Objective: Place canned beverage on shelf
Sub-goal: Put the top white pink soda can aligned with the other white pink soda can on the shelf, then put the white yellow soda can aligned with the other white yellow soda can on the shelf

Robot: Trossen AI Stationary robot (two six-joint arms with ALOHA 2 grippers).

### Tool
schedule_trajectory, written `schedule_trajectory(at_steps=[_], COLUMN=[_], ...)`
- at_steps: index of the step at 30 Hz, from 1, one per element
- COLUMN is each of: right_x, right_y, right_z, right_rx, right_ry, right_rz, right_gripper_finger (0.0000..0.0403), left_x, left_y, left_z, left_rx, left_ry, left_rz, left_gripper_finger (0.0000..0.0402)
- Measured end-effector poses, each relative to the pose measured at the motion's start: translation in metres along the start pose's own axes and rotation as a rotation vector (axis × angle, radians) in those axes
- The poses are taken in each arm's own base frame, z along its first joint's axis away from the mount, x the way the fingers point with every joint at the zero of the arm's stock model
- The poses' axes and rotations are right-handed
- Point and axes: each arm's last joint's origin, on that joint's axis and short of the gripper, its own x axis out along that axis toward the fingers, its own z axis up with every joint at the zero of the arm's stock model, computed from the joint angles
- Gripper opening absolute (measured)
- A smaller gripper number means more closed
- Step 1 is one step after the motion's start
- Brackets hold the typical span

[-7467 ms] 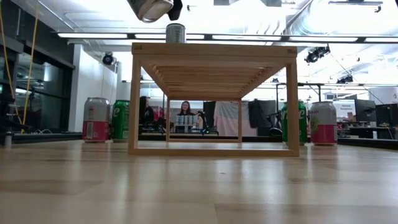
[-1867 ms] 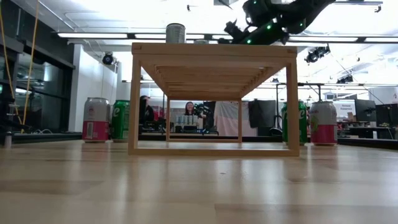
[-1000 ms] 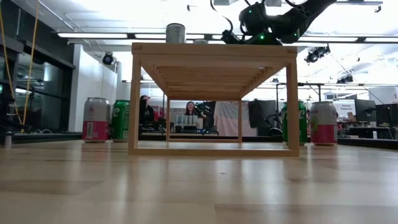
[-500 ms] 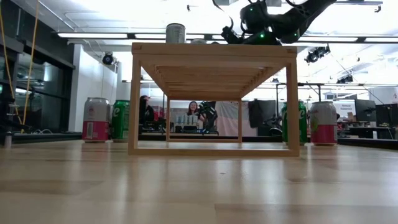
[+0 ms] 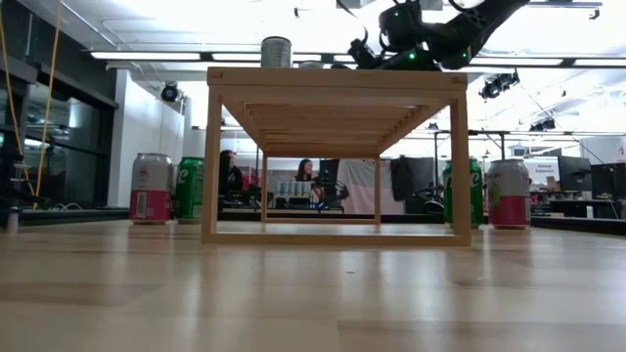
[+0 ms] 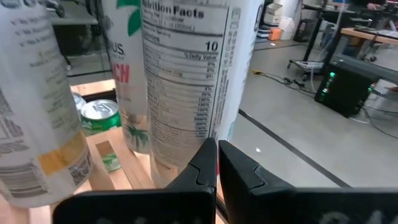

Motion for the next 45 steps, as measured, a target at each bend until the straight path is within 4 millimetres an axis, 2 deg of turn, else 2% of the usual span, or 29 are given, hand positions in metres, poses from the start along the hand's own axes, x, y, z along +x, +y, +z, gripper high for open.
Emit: schedule_trajectory(at_steps=[17,25,29,34,40,43,45], right_x=[0.001,0.000,-0.008,-0.032,-0.079,-0.103,-0.118], right_y=[-0.007,-0.011,-0.018,-0.023,-0.018,-0.009,-0.002], right_z=[0.002,0.001,0.004,0.015,0.031,0.030,0.023], right_rx=[0.011,-0.036,-0.037,-0.042,-0.063,-0.074,-0.073], right_ry=[-0.024,-0.008,0.044,0.127,0.236,0.228,0.216], right_rz=[0.026,0.009,-0.007,-0.010,0.023,0.029,0.035], right_gripper_finger=[0.0000,0.0000,0.0000,0.0000,0.0000,0.0000,0.0000], left_x=[0.000,0.000,0.000,0.002,0.004,0.005,0.005], left_y=[0.000,0.003,0.004,0.004,0.003,0.003,0.003], left_z=[0.000,-0.004,-0.007,-0.008,-0.009,-0.009,-0.009], left_rx=[0.002,-0.007,-0.015,-0.012,-0.009,-0.009,-0.015], left_ry=[0.003,0.061,0.101,0.117,0.122,0.123,0.123], left_rz=[0.010,0.127,0.193,0.207,0.207,0.207,0.207], left_gripper_finger=[0.0305,0.0305,0.0305,0.0305,0.0305,0.0305,0.0305])
